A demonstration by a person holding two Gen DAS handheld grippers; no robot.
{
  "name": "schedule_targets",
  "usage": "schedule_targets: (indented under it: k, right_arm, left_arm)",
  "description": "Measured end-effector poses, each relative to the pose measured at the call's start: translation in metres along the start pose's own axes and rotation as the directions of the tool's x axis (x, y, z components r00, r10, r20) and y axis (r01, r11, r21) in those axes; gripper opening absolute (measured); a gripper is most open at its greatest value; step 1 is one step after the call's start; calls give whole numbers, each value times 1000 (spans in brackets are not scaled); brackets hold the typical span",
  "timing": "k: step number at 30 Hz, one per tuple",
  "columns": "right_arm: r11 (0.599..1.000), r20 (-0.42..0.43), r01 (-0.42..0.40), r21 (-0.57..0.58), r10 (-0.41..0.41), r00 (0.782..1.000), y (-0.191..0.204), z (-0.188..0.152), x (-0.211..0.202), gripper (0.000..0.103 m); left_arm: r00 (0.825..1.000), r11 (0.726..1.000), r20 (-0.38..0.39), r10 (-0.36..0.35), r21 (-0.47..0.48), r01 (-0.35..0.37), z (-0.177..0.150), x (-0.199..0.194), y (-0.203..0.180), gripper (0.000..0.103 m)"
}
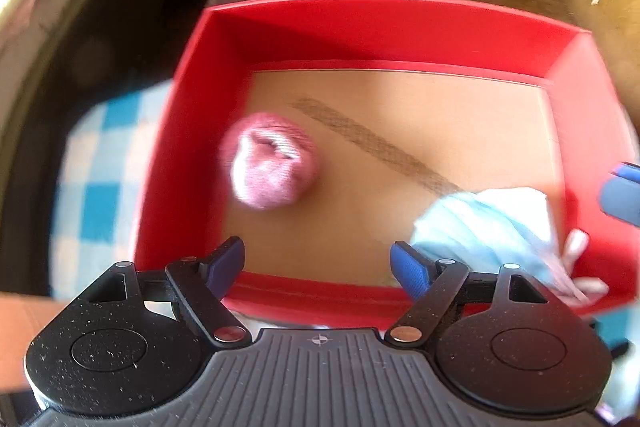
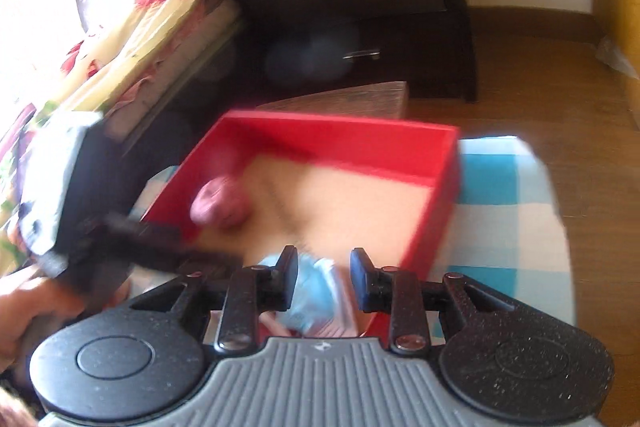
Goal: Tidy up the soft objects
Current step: 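Withdraw both open tools from the red box back over the table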
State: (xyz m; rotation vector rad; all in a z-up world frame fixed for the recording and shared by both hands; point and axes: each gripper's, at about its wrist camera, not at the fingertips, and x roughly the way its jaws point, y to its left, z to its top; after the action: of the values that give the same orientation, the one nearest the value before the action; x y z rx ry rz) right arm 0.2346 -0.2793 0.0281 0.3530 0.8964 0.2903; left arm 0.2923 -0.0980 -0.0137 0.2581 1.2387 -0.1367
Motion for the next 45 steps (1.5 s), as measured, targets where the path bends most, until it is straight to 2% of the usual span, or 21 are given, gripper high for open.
schedule_targets:
  k: [3,8,15,21,24,26,29,34,36,39,45]
  right_arm:
    - [999,7,-22,39,22,1000,0,-2,-14,7]
    - [999,49,-10,-37,11,999,24,-13,-57,17]
    - [991,106,48,-123,-35,994,56,-55,-109,21]
    - [997,131,20,-76,-10,991,60,-79,-134,23]
    - [998,141,0,-62,9,990,62,-88,-146,25]
    - [999,156,-1,-52,9,988,62,-92,-151,33]
    - [998,157,2,-58,7,988,64,-99,-158,33]
    - [998,144,0,-57,8,990,62,-112,-170,33]
    - [998,144,18,-64,-9,990,60,-120,-175,33]
    - [995,135,57,-85,-45,990,61,-134,-179,34]
    - [984,75,115,-133,-106,992,63,-166,-176,35]
  left_arm:
    - [997,998,61,-43,-44,45,-7,-25,1,78]
    - [980,983,155,-128,-109,145,-24,-70,8,79]
    - [953,966,257,-163,-156,208,-81,-115,18,80]
    - [933,950,297,-203,-171,261,-123,-146,35,80]
    - [935,955,303,-182,-170,241,-138,-156,38,80]
    - [932,955,315,-179,-172,242,-150,-162,40,80]
    - [927,952,316,-202,-157,261,-165,-167,42,80]
    - [934,974,339,-114,-146,172,-191,-176,33,80]
    - [933,982,349,-84,-132,138,-203,-177,28,80]
    - [942,987,332,-55,-125,102,-219,-172,22,81]
    - [955,978,273,-113,-140,156,-255,-151,13,82]
